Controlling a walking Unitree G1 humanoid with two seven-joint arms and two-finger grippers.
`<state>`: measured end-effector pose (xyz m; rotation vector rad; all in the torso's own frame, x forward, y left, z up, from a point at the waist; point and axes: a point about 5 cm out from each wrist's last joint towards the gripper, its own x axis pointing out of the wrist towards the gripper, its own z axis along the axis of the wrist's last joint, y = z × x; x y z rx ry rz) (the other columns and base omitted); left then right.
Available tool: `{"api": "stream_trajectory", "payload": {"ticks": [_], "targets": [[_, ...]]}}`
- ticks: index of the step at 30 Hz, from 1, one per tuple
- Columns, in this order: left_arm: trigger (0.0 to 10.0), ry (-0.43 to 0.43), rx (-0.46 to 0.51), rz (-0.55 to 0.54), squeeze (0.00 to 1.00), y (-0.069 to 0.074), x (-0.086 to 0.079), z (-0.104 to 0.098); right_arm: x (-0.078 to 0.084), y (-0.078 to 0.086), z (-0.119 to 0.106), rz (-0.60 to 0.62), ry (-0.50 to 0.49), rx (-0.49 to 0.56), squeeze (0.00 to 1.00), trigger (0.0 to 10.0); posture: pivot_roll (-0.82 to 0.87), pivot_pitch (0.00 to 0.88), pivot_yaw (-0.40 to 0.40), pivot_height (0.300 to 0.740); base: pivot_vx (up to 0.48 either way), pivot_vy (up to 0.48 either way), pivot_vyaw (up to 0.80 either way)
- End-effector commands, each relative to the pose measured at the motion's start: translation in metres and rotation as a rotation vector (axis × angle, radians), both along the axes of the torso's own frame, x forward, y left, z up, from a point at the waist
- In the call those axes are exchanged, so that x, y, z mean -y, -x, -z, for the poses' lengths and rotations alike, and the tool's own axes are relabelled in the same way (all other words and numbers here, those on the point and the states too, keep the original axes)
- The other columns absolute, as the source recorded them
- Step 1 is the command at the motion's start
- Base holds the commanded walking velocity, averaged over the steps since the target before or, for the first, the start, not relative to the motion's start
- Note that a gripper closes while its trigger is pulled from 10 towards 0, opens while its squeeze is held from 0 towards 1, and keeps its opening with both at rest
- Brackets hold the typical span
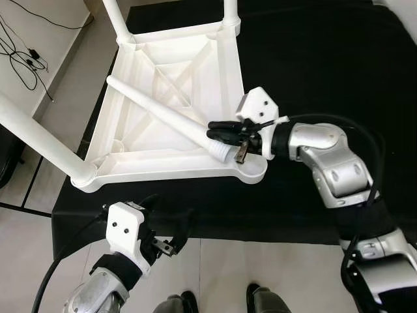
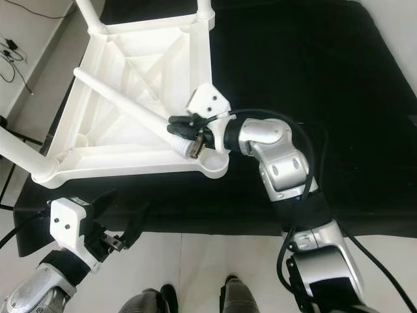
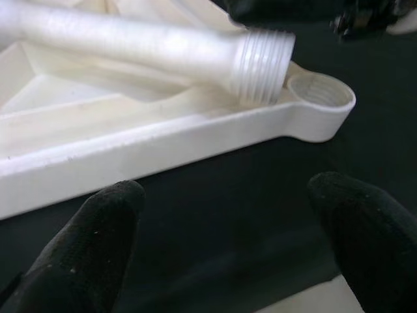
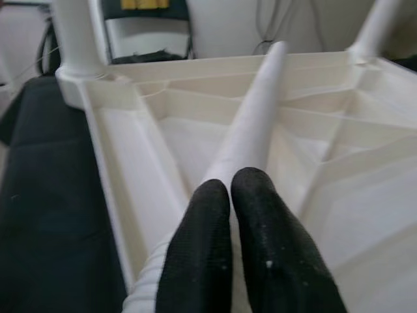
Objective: Building children table
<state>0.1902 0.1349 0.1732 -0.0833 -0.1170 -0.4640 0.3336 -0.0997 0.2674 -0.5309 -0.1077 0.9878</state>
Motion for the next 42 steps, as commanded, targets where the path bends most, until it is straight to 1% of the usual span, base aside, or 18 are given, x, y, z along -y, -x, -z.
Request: {"api": "stream_trajectory", "payload": {"ticks": [1, 2, 3, 5, 9, 12, 14, 16, 17, 19, 24, 25, 26, 27, 31, 35, 41, 42], "targets": [[10.0, -0.004, -0.022, -0.022, 0.0, 0.001, -0.003, 0.005, -0.011, 0.005, -0.001, 0.002, -0.087, -0.03, 0.0, 10.0, -0.05, 0.261, 0.08, 0.74, 0.0, 0.0, 0.0], [10.0, -0.004, -0.022, -0.022, 0.0, 0.001, -0.003, 0.005, -0.011, 0.005, -0.001, 0.002, -0.087, -0.03, 0.0, 10.0, -0.05, 0.261, 0.08, 0.74, 0.0, 0.0, 0.0], [10.0, -0.006, -0.022, -0.025, 0.0, 0.0, -0.004, 0.006, -0.013, 0.002, -0.011, 0.014, -0.18, -0.03, 1.0, 10.0, -0.05, 0.257, 0.082, 0.74, 0.0, 0.0, 0.0], [10.0, -0.005, -0.023, -0.029, 0.0, -0.002, -0.004, 0.007, -0.017, -0.003, -0.032, 0.017, -0.331, -0.045, 1.0, 10.0, -0.05, 0.248, 0.086, 0.74, 0.0, 0.0, 0.0], [10.0, -0.005, -0.023, -0.03, 0.0, -0.002, -0.004, 0.008, -0.019, -0.004, -0.039, 0.0, -0.346, -0.03, 1.0, 10.0, -0.05, 0.243, 0.083, 0.74, 0.0, 0.0, 0.0], [10.0, -0.005, -0.024, -0.032, 0.0, -0.005, -0.005, 0.01, -0.033, 0.0, -0.048, -0.061, -0.293, 0.005, 1.0, 10.0, -0.06, 0.228, 0.076, 0.74, 0.0, 0.0, 0.0], [10.0, -0.006, -0.022, -0.036, 0.0, -0.008, -0.004, 0.012, -0.053, 0.002, -0.038, -0.072, -0.143, -0.028, 1.0, 10.0, -0.06, 0.216, 0.065, 0.74, 0.0, 0.0, 0.0], [10.0, -0.006, -0.022, -0.036, 0.0, -0.008, -0.004, 0.012, -0.053, 0.002, -0.038, -0.072, -0.143, -0.028, 1.0, 10.0, -0.06, 0.216, 0.065, 0.74, 0.0, 0.0, 0.0], [10.0, -0.006, -0.018, -0.041, 0.0, -0.009, -0.003, 0.012, -0.062, 0.0, -0.026, -0.019, -0.051, -0.07, 1.0, 10.0, -0.06, 0.214, 0.062, 0.74, 0.0, 0.0, 0.0], [10.0, -0.008, -0.014, -0.045, 0.0, -0.01, -0.003, 0.012, -0.069, -0.004, -0.017, 0.035, -0.006, -0.124, 1.0, 10.0, -0.06, 0.21, 0.053, 0.74, 0.0, 0.0, 0.0], [10.0, -0.015, -0.005, -0.072, 0.0, -0.01, -0.002, 0.013, -0.086, -0.022, -0.003, 0.248, 0.02, -0.26, 1.0, 10.0, -0.05, 0.199, 0.037, 0.74, 0.0, 0.0, 0.0], [10.0, -0.015, -0.004, -0.077, 0.0, -0.01, -0.001, 0.013, -0.088, -0.026, -0.001, 0.299, 0.032, -0.289, 0.5, 10.0, -0.05, 0.199, 0.036, 0.74, 0.0, 0.0, 0.0], [10.0, -0.015, -0.004, -0.077, 0.0, -0.01, -0.001, 0.013, -0.088, -0.026, -0.001, 0.299, 0.032, -0.289, 0.5, 10.0, -0.05, 0.199, 0.036, 0.74, 0.0, 0.0, 0.0], [10.0, -0.015, -0.004, -0.08, 0.0, -0.01, -0.001, 0.013, -0.088, -0.031, 0.001, 0.36, 0.05, -0.323, 0.0, 10.0, -0.05, 0.197, 0.032, 0.74, 0.0, 0.0, 0.0], [10.0, -0.014, -0.002, -0.084, 0.0, -0.011, 0.001, 0.014, -0.086, -0.036, 0.006, 0.432, 0.111, -0.372, 0.0, 10.0, -0.05, 0.194, 0.023, 0.74, 0.0, 0.0, 0.0], [10.0, -0.008, 0.004, -0.084, 0.0, -0.012, 0.003, 0.015, -0.085, -0.037, 0.012, 0.456, 0.246, -0.362, 0.0, 10.0, -0.07, 0.193, 0.007, 0.74, 0.0, 0.0, 0.0], [10.0, 0.005, 0.011, -0.086, 0.0, -0.013, 0.008, 0.016, -0.087, -0.039, 0.019, 0.508, 0.318, -0.374, 0.0, 10.0, -0.08, 0.191, -0.008, 0.74, 0.0, 0.0, 0.0], [10.0, 0.007, 0.013, -0.088, 0.0, -0.013, 0.008, 0.016, -0.087, -0.041, 0.02, 0.522, 0.327, -0.376, 0.0, 9.2, -0.08, 0.19, -0.008, 0.74, 0.0, 0.0, 0.0]]}}
